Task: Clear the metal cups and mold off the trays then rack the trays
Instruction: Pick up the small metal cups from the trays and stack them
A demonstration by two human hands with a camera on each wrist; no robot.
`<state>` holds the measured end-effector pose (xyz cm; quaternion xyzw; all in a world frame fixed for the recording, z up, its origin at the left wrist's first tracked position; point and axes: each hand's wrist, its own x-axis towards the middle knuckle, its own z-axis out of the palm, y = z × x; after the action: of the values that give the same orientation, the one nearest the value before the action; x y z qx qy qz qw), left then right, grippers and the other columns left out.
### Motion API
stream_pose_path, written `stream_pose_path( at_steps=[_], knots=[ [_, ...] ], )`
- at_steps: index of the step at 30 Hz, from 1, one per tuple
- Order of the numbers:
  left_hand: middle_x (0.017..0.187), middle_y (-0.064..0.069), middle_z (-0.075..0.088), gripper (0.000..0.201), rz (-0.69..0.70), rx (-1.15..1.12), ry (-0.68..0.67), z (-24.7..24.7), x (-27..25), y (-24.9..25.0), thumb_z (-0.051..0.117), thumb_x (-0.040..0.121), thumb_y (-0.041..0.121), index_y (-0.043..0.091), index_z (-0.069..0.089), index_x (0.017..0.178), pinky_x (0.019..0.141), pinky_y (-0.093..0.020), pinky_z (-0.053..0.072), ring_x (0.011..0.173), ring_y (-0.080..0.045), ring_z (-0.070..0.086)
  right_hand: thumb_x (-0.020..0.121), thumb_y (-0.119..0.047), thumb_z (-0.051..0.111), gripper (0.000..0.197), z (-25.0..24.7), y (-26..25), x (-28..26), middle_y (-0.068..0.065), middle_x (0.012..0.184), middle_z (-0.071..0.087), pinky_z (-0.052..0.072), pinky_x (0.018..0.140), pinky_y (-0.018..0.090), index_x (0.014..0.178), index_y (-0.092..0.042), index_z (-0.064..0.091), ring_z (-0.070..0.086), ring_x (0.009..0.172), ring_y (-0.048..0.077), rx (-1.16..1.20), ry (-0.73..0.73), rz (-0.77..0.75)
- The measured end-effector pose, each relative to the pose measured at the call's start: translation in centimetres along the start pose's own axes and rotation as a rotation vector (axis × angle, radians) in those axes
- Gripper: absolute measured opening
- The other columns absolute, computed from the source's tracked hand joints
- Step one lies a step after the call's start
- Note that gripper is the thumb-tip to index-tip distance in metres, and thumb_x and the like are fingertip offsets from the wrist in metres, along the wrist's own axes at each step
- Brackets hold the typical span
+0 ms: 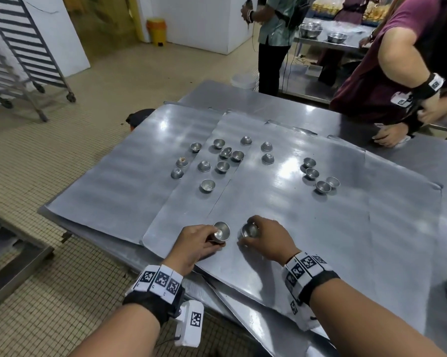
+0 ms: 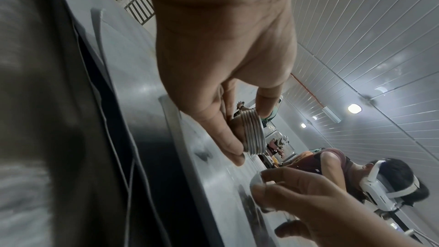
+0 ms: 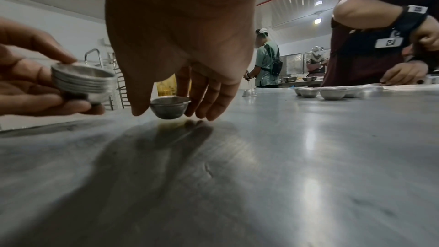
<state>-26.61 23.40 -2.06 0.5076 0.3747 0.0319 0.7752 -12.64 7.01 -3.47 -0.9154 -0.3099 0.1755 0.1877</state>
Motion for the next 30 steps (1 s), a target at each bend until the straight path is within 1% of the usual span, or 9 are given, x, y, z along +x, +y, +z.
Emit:
stream_pose_path(
  at_steps=[6,9,12,14,19,22,25,27,30],
  knots=[
    [0.100,-0.033,0.072,0.017,0.003,-0.011,-0.044,2.3,-0.3,-0.5,0.064,0.092,0.004,-0.010,0.071,0.097,0.095,-0.045,0.058,0.093,-0.038,0.075,0.080,-0.053,0.074,0.054,-1.2,-0.3,-2.6,-0.011,0.113,0.071,0.052,0.087,0.033,0.126,-0.029,0.062,0.064,0.102,0.012,0.226,0.157,-0.066],
    [0.095,-0.026,0.075,0.019,0.009,-0.081,-0.044,3.5,-0.4,-0.5,0.060,0.094,0.008,-0.008,0.070,0.097,0.090,-0.042,0.058,0.088,-0.035,0.076,0.079,-0.056,0.073,0.058,-1.6,-0.8,-3.4,-0.013,0.114,0.071,0.052,0.086,0.031,0.129,-0.032,0.059,0.065,0.099,0.012,0.247,0.153,-0.119],
    [0.075,-0.012,0.075,0.022,0.017,-0.148,-0.038,4.7,-0.8,-0.3,0.056,0.099,0.015,0.002,0.070,0.087,0.079,-0.039,0.058,0.070,-0.025,0.074,0.078,-0.061,0.072,0.059,-1.8,-1.0,-3.9,-0.012,0.112,0.072,0.052,0.083,0.030,0.129,-0.035,0.057,0.066,0.095,0.013,0.239,0.138,-0.150],
    [0.070,-0.009,0.073,0.026,0.038,-0.161,-0.048,5.6,-1.3,-0.4,0.052,0.100,0.016,0.004,0.069,0.084,0.079,-0.039,0.056,0.064,-0.021,0.072,0.079,-0.063,0.070,0.058,-1.9,-1.0,-4.1,-0.012,0.110,0.072,0.051,0.082,0.031,0.128,-0.037,0.055,0.066,0.093,0.014,0.245,0.149,-0.152],
    [0.093,-0.021,0.074,0.023,0.064,-0.103,-0.043,6.8,-2.1,-1.0,0.058,0.098,0.014,-0.003,0.073,0.104,0.075,-0.037,0.057,0.074,-0.021,0.072,0.078,-0.067,0.068,0.065,-2.0,-0.3,-4.7,-0.011,0.113,0.072,0.051,0.082,0.030,0.134,-0.038,0.052,0.066,0.092,0.013,0.254,0.135,-0.159],
    [0.103,-0.029,0.073,0.023,0.081,-0.081,-0.039,7.1,-2.7,-1.3,0.058,0.096,0.007,-0.003,0.073,0.110,0.072,-0.035,0.058,0.084,-0.030,0.073,0.069,-0.075,0.070,0.088,-1.9,0.0,-5.1,-0.012,0.126,0.068,0.050,0.092,0.028,0.145,-0.036,0.046,0.064,0.109,0.012,0.256,0.029,-0.196],
    [0.096,-0.026,0.074,0.022,0.074,-0.099,-0.002,6.2,-3.2,-1.2,0.059,0.097,0.008,-0.004,0.070,0.112,0.082,-0.044,0.058,0.090,-0.036,0.075,0.052,-0.092,0.060,0.115,-1.8,0.5,-4.8,-0.011,0.138,0.060,0.048,0.102,0.034,0.150,-0.038,0.036,0.057,0.125,0.010,0.323,-0.062,-0.229],
    [0.094,-0.023,0.076,0.020,0.063,-0.099,0.044,5.0,-3.4,-1.0,0.060,0.097,0.008,-0.005,0.068,0.109,0.079,-0.039,0.061,0.095,-0.037,0.075,0.051,-0.093,0.063,0.115,-2.0,1.3,-4.5,-0.011,0.142,0.057,0.048,0.103,0.037,0.150,-0.041,0.035,0.054,0.128,0.008,0.354,-0.085,-0.217],
    [0.096,-0.025,0.075,0.015,0.084,-0.134,0.112,2.8,-3.4,-0.5,0.060,0.097,0.004,-0.007,0.067,0.104,0.084,-0.036,0.062,0.093,-0.035,0.076,0.060,-0.082,0.070,0.103,-2.8,2.1,-3.7,-0.014,0.144,0.053,0.049,0.102,0.037,0.149,-0.040,0.037,0.054,0.126,0.005,0.354,-0.111,-0.177]
  ],
)
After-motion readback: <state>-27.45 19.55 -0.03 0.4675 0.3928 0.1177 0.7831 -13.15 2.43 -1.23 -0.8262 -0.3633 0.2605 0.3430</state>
